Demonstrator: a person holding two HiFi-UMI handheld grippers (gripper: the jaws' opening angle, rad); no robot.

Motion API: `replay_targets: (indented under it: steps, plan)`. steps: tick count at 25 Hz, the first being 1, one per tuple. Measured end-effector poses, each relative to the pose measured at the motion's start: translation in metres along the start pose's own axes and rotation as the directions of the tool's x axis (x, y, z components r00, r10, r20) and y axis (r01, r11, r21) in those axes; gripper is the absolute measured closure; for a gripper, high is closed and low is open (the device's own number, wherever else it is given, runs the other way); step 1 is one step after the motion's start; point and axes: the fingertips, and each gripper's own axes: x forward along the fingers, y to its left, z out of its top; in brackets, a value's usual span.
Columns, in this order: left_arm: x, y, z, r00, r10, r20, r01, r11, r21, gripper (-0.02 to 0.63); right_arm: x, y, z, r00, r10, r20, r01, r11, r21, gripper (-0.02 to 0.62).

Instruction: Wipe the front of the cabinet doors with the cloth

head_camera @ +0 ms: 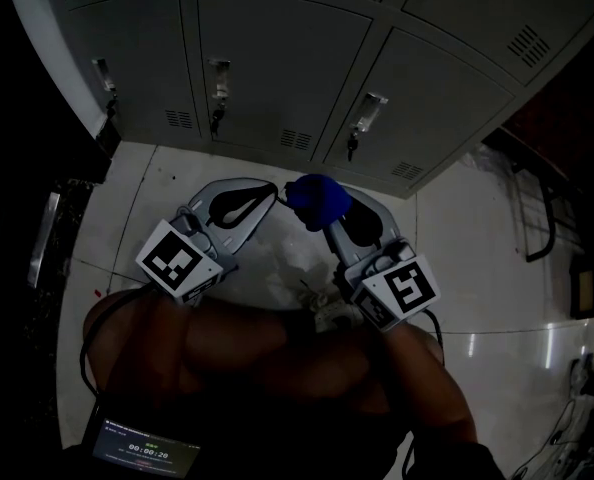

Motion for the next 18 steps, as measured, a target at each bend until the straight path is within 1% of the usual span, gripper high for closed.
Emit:
replay_targets:
  steps: [7, 18]
  plan:
    - [0.0007, 0.0, -0.0048, 1.0, -0.001, -0.005, 0.001, 1.0, 0.0, 0.6, 0.001, -0.0005, -0.0004, 1.0, 0.008, 0.007, -0.008, 1.0, 0.022, 0.515]
    - [0.0011, -0.0007, -0.0046, 1.0, -0.004, -0.006, 0.004, 1.0, 0.002, 0.6, 0.0023, 0.0025, -0.0015, 1.0, 0.012, 0.003, -0.012, 1.0, 0.004, 0.518]
